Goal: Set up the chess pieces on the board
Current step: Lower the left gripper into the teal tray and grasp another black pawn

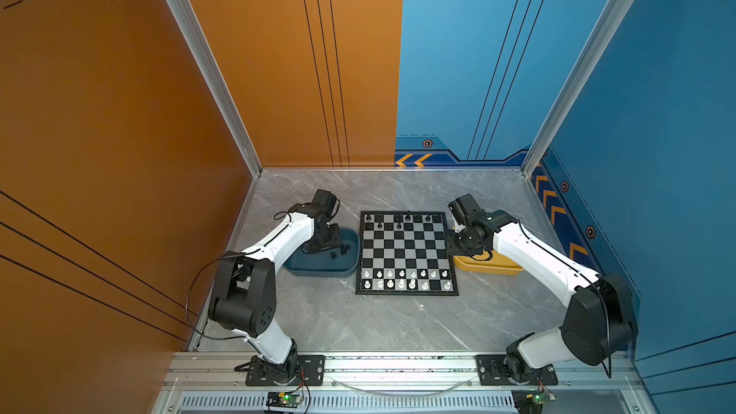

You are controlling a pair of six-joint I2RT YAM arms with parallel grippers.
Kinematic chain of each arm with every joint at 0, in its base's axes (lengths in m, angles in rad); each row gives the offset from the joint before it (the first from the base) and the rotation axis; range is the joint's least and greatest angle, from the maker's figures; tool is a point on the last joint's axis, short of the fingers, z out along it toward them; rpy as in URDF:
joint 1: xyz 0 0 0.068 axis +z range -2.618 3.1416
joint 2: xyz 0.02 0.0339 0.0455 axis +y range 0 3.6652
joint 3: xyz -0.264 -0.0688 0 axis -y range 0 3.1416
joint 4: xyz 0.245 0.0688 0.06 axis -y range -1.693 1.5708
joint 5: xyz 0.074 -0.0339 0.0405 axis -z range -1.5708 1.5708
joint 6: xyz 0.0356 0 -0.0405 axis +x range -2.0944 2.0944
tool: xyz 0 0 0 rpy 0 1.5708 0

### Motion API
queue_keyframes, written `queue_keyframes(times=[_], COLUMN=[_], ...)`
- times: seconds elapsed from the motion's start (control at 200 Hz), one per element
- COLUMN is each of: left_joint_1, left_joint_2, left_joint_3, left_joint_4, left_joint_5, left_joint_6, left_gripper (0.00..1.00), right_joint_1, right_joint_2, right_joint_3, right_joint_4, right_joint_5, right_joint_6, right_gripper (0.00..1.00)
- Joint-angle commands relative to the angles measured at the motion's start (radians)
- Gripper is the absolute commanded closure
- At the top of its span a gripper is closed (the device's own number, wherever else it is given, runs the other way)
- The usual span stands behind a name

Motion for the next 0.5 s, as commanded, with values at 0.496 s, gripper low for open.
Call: queue_keyframes(times=[0.496], left_joint_1=[0.002], left_joint_2=[0.112], left_joint_3=[-0.006], left_joint_4=[0.025], left_joint_5=[0.010], left_joint_6=[-0.062], left_gripper=[0.58], right_joint_1=[0.004], right_joint_2=[-0.003], right_joint_3=[-0.016], right_joint_4=[0.012], right_joint_5=[-0.005], right_joint_6=[0.003], right_gripper=[0.70])
